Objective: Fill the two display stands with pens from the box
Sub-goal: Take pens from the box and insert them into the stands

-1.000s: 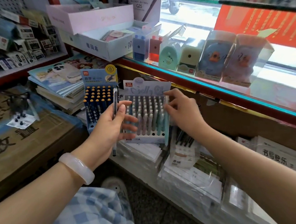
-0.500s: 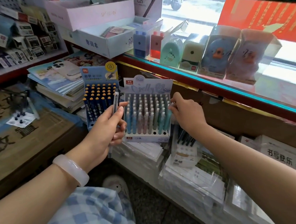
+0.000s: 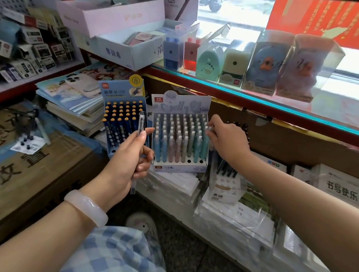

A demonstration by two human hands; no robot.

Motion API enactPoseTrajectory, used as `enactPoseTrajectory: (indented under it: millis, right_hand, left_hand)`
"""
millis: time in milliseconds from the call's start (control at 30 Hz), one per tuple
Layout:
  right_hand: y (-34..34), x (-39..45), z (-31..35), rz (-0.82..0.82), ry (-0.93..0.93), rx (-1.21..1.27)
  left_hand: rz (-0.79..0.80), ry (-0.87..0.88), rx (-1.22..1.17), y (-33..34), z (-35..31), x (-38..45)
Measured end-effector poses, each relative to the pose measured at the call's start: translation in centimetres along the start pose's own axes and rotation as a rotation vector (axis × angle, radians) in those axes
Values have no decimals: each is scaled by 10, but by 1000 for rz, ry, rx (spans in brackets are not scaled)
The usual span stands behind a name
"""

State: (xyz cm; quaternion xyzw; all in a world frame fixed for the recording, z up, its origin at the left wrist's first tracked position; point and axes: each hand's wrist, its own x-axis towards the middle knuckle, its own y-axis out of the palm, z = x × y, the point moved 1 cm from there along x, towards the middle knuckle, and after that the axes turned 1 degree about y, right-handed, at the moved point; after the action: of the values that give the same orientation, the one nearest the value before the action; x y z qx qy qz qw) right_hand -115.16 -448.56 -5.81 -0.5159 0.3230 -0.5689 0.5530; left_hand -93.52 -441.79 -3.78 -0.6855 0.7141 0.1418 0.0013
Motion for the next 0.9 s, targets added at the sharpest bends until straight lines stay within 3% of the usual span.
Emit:
enactPoseTrajectory:
  millis: [733,900]
  right_hand:
    - [11,-1,-8,13,-53,-57]
    - [5,-1,-8,79,-63,-34]
  left_hand:
    - [-53,-16,-48,-4,7,4]
    - [-62,3,28,0,9,2]
